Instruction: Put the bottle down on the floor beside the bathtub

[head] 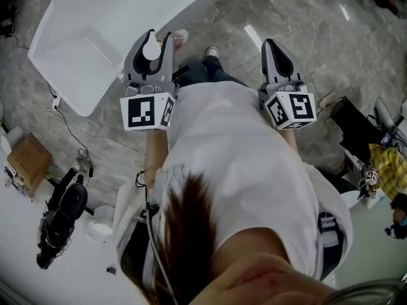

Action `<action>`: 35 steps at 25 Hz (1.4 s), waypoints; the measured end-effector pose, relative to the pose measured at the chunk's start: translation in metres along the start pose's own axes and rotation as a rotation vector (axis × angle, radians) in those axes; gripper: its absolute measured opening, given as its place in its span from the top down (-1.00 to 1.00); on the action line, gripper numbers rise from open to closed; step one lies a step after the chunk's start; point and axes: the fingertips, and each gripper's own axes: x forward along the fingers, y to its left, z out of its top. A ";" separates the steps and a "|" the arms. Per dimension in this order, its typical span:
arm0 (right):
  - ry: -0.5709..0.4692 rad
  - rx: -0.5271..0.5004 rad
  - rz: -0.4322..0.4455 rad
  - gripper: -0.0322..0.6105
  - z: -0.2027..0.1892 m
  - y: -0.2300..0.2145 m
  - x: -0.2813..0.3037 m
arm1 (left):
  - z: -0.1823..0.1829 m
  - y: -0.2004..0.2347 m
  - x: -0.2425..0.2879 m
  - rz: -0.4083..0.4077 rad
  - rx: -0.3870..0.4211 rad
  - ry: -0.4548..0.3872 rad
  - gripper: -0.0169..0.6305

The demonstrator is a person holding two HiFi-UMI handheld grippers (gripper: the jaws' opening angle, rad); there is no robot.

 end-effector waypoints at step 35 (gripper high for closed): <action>-0.056 0.063 -0.162 0.86 0.003 0.038 -0.001 | 0.009 0.036 0.019 -0.184 0.064 0.019 0.50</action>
